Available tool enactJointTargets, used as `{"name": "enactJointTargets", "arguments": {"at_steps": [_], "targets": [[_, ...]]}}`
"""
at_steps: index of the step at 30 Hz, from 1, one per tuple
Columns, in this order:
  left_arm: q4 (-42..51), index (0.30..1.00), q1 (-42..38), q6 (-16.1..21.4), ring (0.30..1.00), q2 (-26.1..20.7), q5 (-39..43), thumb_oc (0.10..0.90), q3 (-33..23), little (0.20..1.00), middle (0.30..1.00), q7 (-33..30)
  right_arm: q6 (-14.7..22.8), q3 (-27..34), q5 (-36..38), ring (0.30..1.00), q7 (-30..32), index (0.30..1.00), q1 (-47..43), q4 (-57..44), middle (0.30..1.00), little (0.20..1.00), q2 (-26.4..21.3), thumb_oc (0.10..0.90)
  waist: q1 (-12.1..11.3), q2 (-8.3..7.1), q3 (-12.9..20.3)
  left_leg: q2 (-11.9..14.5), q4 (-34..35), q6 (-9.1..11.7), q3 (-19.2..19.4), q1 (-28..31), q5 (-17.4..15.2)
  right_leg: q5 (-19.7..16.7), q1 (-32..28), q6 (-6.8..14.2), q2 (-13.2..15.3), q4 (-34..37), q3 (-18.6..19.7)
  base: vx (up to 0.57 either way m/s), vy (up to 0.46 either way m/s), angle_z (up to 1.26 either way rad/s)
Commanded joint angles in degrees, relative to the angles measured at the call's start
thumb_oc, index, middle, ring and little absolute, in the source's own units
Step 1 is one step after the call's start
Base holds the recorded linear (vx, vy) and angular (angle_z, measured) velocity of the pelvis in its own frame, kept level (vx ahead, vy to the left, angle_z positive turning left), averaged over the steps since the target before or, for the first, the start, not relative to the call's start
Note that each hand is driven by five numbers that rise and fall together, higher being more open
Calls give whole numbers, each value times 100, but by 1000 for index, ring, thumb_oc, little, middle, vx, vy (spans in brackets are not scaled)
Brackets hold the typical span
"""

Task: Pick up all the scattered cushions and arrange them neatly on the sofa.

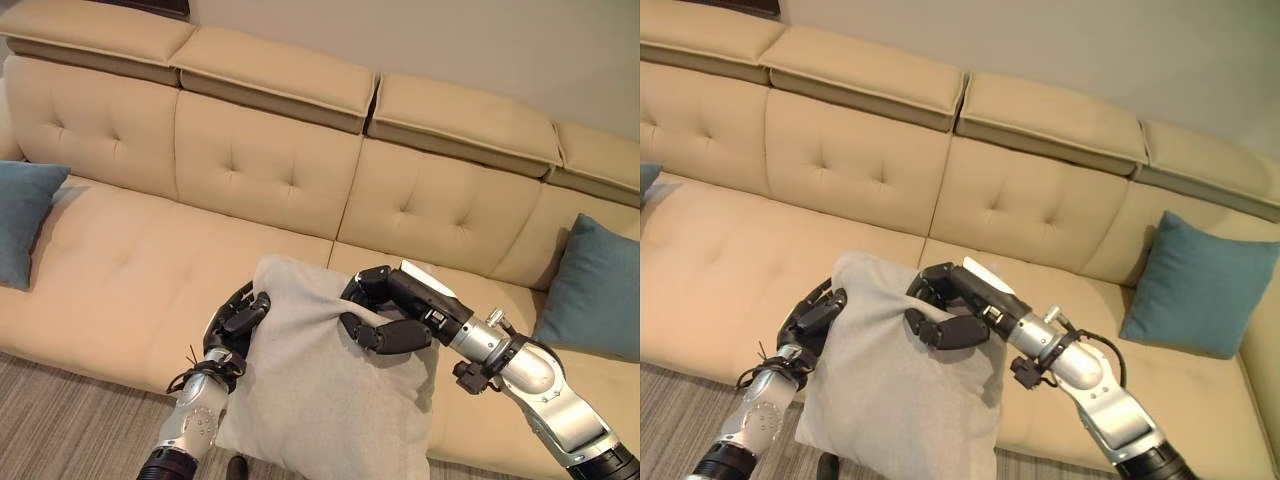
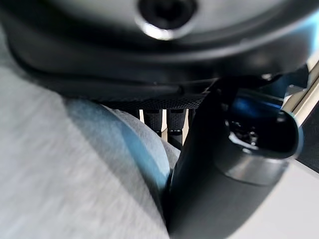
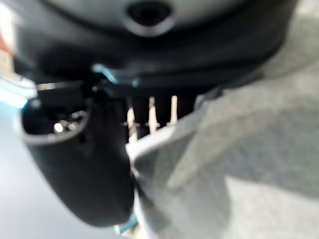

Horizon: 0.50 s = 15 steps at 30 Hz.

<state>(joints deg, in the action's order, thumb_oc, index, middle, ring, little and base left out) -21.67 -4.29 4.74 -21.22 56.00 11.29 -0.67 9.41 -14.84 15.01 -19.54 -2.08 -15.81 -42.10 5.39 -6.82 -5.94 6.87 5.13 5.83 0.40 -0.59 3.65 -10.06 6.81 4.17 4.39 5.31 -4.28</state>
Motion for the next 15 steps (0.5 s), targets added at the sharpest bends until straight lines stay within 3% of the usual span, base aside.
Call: {"name": "enactJointTargets", "arguments": {"at_steps": [1, 4, 6, 10, 15], "targets": [[1153, 300, -480, 142, 300, 196, -203, 400, 743, 300, 300, 1132, 844, 559, 78, 300, 333, 300, -456, -406, 300, 300, 529, 400, -159, 254, 426, -136, -13, -285, -129, 223, -668, 1162, -677, 383, 184, -275, -232, 10, 56, 2], [1390, 300, -356, 128, 300, 51, -311, 400, 561, 300, 300, 1184, 847, 953, -197, 300, 398, 300, -299, -242, 300, 300, 594, 400, -208, 322, 370, -236, -276, -317, -167, 168, -771, 1168, -800, 401, 322, -297, -304, -14, 85, 4], [1395, 300, -525, 142, 300, 99, -402, 400, 572, 300, 300, 1178, 879, 1183, -431, 300, 520, 300, -242, -173, 300, 300, 668, 400, -154, 337, 252, -248, -821, -267, 72, -162, -894, 1187, -863, 406, 482, -328, -489, -92, 156, 25], [1583, 300, -474, 204, 300, 68, -594, 400, 349, 300, 300, 1222, 814, 1465, -852, 300, 476, 300, -57, -52, 300, 300, 799, 400, -101, 449, 217, -386, -1159, -343, 297, -327, -1108, 1052, -870, 520, 741, -403, -635, -26, 242, 40], [1723, 300, -492, 182, 300, -8, -899, 400, 358, 300, 300, 1189, 736, 1538, -1096, 300, 475, 300, 87, -7, 300, 300, 1066, 400, -64, 557, 105, -679, -1085, -663, 189, -216, -1178, 995, -510, 583, 1162, -1572, -645, 43, 277, 18]]}}
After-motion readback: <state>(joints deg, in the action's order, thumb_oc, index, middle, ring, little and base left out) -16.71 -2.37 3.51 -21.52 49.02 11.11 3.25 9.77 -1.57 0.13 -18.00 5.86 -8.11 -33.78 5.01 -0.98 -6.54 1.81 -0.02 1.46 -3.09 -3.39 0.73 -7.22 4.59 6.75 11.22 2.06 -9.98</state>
